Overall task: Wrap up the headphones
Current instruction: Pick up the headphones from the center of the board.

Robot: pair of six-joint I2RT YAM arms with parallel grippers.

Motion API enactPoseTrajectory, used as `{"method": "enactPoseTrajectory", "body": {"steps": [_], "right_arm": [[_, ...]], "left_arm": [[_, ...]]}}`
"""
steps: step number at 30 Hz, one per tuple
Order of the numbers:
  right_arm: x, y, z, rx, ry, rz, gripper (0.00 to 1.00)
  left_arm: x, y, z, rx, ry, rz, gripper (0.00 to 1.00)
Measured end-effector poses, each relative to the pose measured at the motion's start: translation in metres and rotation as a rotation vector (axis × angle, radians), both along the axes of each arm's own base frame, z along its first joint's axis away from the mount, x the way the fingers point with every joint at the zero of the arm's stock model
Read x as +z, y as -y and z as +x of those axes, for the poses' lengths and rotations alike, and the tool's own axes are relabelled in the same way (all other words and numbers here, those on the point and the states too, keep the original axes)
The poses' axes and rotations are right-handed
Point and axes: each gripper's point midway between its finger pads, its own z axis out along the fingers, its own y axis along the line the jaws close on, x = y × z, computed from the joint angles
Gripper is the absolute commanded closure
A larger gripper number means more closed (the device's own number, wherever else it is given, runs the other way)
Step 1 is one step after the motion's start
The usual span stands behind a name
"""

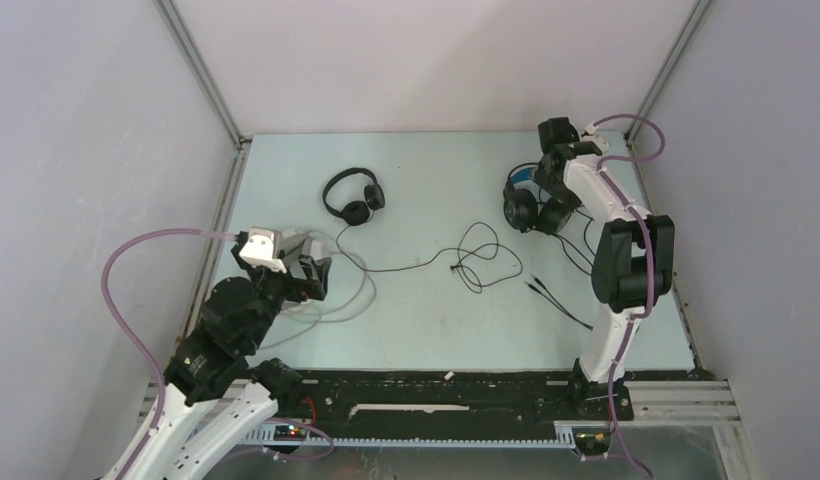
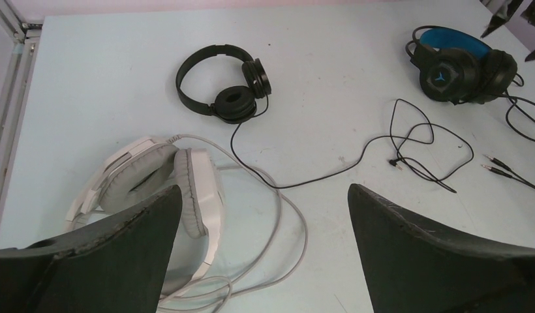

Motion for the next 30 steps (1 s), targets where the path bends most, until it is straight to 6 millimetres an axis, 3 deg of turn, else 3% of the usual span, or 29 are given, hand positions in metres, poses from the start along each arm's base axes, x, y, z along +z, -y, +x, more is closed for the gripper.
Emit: {"method": "enactPoseTrajectory", "body": {"steps": [14, 24, 30], "right_arm": [[-0.049, 0.005, -0.021, -0.052, -0.136, -0.013, 0.20], [-0.061, 0.009, -0.019, -0.016, -0.166, -0.029, 0.62], [-0.053, 0.008, -0.018, 0.098, -0.165, -0.064, 0.65]], "left_arm": [[0.002, -0.005, 0.001, 0.025, 0.008, 0.000, 0.00], [-0.004, -0.006, 0.005, 0.047, -0.014, 0.020, 0.01], [-0.022, -0.006, 0.011, 0.071, -0.087, 0.071, 0.02]]}}
